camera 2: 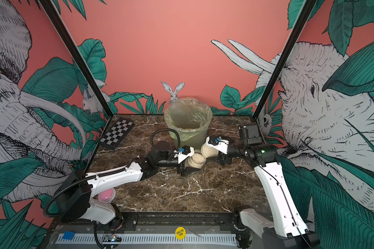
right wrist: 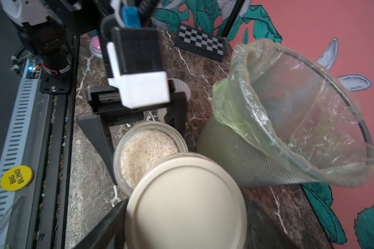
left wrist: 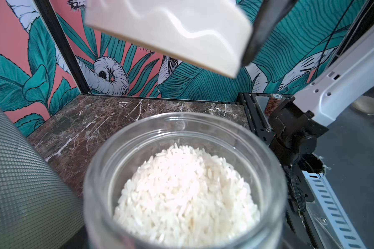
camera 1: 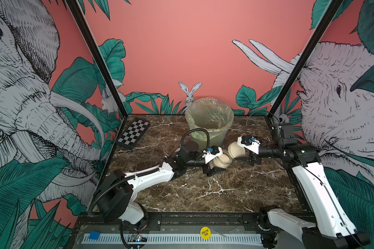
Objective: Empty moldy rice from jars
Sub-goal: Unscrew the lid from the jar, then place the lid at the center of the board.
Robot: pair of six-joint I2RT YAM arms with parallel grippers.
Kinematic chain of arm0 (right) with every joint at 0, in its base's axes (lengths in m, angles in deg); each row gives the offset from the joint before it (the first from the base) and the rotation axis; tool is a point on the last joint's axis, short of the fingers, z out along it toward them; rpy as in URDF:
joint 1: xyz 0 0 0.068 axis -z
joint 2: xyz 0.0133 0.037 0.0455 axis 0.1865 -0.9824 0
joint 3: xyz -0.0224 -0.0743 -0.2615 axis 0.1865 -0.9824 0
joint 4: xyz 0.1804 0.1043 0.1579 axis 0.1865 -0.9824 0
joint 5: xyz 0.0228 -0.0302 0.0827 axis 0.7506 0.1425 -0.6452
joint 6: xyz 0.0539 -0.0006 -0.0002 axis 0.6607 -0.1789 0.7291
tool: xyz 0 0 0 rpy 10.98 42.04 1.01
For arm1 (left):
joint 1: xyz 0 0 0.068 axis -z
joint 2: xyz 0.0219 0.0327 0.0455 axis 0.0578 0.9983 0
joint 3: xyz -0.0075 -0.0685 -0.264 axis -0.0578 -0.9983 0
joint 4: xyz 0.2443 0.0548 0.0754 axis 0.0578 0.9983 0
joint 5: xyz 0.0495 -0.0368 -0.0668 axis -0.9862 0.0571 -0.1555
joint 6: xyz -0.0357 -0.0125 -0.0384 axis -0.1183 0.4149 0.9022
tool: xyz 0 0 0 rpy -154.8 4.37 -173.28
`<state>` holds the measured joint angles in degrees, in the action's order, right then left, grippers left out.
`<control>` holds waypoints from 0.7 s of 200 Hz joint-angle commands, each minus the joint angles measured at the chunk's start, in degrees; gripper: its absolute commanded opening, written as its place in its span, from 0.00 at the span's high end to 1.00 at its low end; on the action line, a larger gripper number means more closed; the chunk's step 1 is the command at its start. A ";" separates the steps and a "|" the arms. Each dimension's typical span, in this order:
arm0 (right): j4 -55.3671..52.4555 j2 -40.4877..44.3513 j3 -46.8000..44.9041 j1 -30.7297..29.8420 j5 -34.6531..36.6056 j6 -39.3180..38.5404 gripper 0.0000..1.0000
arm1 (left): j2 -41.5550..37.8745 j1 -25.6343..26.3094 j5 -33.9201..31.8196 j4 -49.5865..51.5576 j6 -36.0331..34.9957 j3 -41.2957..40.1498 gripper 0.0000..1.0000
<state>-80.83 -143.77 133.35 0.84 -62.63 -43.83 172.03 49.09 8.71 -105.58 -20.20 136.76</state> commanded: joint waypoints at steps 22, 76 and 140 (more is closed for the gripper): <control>7.79 0.39 -4.73 2.90 -5.78 6.91 0.59 | -4.08 0.25 -1.17 -4.13 0.03 -1.43 1.00; 11.67 -2.17 -7.03 5.48 3.62 18.41 0.57 | -4.78 0.24 -2.30 -5.04 0.22 -2.33 1.00; 17.32 -3.60 -15.80 5.78 28.34 31.80 0.54 | -4.93 0.24 -3.55 -5.66 2.22 -3.67 1.00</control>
<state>-65.84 -146.76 118.56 6.43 -45.43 -18.63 170.52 49.11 5.20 -105.82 -19.35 133.09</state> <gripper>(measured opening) 0.766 0.835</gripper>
